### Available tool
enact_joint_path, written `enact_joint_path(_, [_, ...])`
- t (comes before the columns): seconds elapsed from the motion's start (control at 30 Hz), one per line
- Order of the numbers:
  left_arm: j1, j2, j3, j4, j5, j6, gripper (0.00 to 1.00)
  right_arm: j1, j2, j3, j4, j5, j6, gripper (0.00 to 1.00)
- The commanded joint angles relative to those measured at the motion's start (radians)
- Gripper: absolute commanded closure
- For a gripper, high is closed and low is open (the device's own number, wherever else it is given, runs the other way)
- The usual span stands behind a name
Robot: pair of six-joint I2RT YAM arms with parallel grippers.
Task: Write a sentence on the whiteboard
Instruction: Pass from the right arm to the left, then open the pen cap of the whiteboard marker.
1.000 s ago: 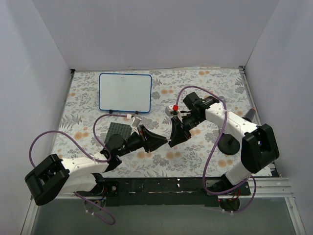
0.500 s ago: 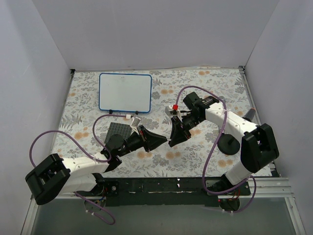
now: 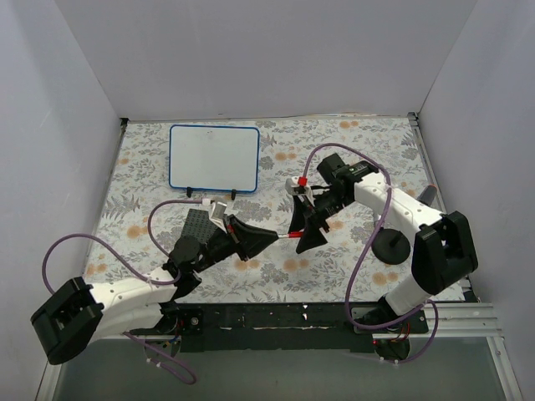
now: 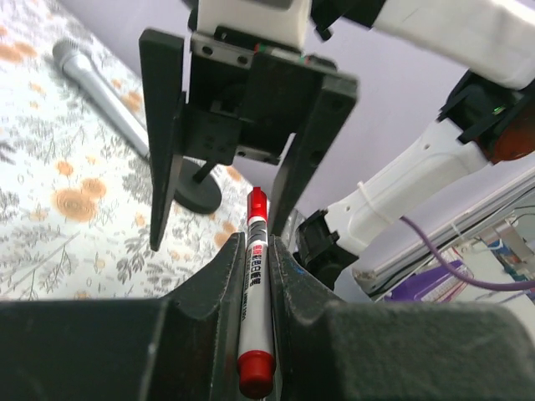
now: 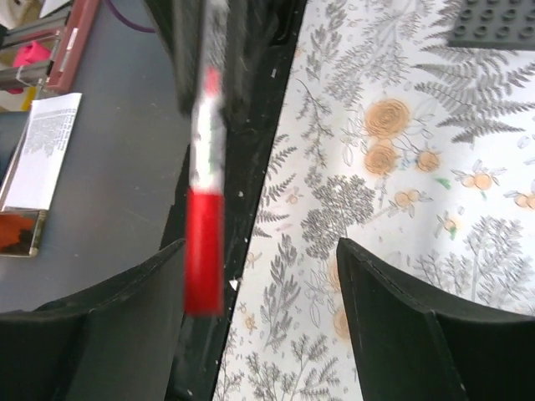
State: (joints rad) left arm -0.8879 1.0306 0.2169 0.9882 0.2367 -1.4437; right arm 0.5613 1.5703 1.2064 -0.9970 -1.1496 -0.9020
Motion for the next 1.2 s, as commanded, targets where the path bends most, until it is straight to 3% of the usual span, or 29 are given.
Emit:
enact_joint_path(0.0, [-0.002,-0.119,-0.013,-0.069,-0.051,0.028,1.00,-0.073,-0.073,0.036,-0.081,0.005,-0.095,0.23])
enact_joint_path(0.17, [0.003,-0.152,-0.008,-0.106,-0.019,0.045,1.00,-0.086,-0.121,-0.002,-0.069,-0.016,-0.094,0.26])
enact_joint_path(0.43, [0.001,-0.080,0.033,-0.106,0.026,0.052,1.00,-0.038,-0.101,0.012,-0.063,-0.025,-0.052,0.35])
enact_joint_path(0.53, [0.001,-0.058,0.050,-0.106,0.033,0.055,1.00,-0.017,-0.089,0.005,-0.035,-0.004,-0.009,0.53])
enact_joint_path(0.57, [0.001,-0.055,0.053,-0.106,0.036,0.062,1.00,-0.009,-0.082,0.005,-0.029,-0.001,-0.006,0.66])
enact_joint_path(0.67, [0.001,-0.037,0.070,-0.114,0.046,0.071,1.00,0.006,-0.075,0.007,-0.025,0.004,0.009,0.90])
enact_joint_path(0.77, [0.003,-0.035,0.073,-0.115,0.046,0.077,1.00,0.017,-0.066,0.007,-0.023,0.017,0.017,0.99])
enact_joint_path(0.87, [0.001,-0.052,0.068,-0.123,0.032,0.100,1.00,0.017,-0.064,0.012,-0.038,0.040,-0.006,0.99])
enact_joint_path(1.0, [0.029,-0.174,0.082,-0.263,0.016,0.198,1.00,-0.014,-0.059,0.010,-0.072,0.064,-0.081,0.99])
enact_joint_path(1.17, [0.205,-0.329,0.147,-0.503,0.125,0.342,1.00,-0.110,-0.029,0.028,-0.166,0.062,-0.185,0.99])
